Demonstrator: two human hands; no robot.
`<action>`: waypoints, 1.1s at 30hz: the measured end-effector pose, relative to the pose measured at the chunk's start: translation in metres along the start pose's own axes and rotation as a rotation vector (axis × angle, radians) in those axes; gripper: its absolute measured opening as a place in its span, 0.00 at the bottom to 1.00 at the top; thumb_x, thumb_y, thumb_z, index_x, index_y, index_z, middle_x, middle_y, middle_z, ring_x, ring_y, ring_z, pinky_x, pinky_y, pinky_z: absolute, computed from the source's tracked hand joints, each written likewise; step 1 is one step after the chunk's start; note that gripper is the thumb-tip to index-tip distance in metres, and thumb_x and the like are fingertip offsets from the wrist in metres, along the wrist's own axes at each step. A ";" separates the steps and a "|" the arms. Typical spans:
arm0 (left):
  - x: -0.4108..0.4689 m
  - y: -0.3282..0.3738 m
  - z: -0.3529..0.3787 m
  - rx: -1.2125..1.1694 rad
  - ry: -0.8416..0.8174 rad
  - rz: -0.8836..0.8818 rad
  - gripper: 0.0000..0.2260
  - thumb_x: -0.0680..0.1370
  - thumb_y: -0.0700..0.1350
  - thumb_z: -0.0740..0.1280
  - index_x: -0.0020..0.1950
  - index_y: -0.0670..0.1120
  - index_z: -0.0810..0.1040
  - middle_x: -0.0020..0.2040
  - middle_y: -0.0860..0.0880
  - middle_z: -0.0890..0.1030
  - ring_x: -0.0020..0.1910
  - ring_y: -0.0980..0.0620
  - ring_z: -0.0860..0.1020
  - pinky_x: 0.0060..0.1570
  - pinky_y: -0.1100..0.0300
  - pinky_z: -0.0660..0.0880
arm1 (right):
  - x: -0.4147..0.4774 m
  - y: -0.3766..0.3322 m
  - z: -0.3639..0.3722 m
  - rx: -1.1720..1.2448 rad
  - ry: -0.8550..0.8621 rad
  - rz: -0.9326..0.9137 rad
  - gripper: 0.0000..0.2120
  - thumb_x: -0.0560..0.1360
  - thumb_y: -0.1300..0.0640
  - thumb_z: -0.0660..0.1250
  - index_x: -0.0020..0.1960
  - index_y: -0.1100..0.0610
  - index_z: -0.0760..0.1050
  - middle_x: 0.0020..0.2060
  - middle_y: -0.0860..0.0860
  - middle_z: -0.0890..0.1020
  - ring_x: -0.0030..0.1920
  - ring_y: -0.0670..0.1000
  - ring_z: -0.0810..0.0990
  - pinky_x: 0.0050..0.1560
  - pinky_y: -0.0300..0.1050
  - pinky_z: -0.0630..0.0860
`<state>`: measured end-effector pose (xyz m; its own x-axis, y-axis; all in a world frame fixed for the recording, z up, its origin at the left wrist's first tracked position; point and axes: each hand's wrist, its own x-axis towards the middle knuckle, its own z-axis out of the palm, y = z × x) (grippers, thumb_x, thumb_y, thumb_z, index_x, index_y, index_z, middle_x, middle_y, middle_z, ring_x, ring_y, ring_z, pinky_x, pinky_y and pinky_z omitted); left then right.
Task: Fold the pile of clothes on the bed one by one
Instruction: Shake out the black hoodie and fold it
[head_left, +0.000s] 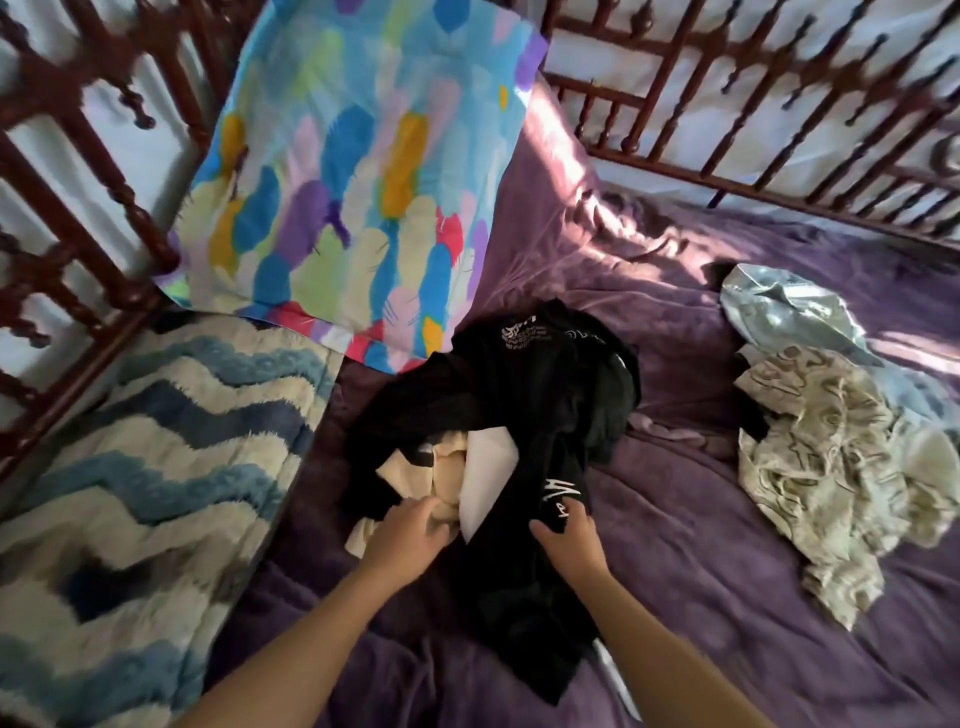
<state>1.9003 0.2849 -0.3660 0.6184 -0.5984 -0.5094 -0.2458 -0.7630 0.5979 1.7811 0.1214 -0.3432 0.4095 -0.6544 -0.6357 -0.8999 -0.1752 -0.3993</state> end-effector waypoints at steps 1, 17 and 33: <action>0.006 -0.003 0.003 -0.026 -0.019 0.000 0.15 0.78 0.48 0.62 0.63 0.45 0.73 0.59 0.47 0.76 0.59 0.48 0.73 0.58 0.52 0.71 | 0.004 -0.004 0.004 0.008 0.022 0.022 0.30 0.75 0.50 0.67 0.71 0.59 0.61 0.67 0.59 0.68 0.68 0.58 0.67 0.66 0.48 0.65; 0.029 -0.013 -0.013 -0.114 -0.006 -0.004 0.32 0.69 0.62 0.51 0.60 0.40 0.74 0.56 0.46 0.77 0.55 0.50 0.74 0.54 0.55 0.71 | 0.051 -0.045 0.011 -0.077 0.142 0.146 0.09 0.77 0.57 0.59 0.56 0.59 0.69 0.61 0.58 0.69 0.58 0.60 0.72 0.53 0.49 0.70; -0.023 0.110 0.076 -0.152 0.045 0.192 0.17 0.80 0.47 0.61 0.67 0.43 0.72 0.63 0.46 0.74 0.62 0.49 0.73 0.62 0.60 0.68 | -0.076 0.082 -0.170 0.548 0.649 -0.210 0.11 0.74 0.65 0.64 0.34 0.56 0.73 0.27 0.49 0.72 0.28 0.43 0.70 0.28 0.32 0.65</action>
<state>1.8028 0.1961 -0.3357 0.6046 -0.7150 -0.3511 -0.2489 -0.5883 0.7694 1.6505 0.0313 -0.2157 0.2425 -0.9670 -0.0785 -0.5488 -0.0700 -0.8330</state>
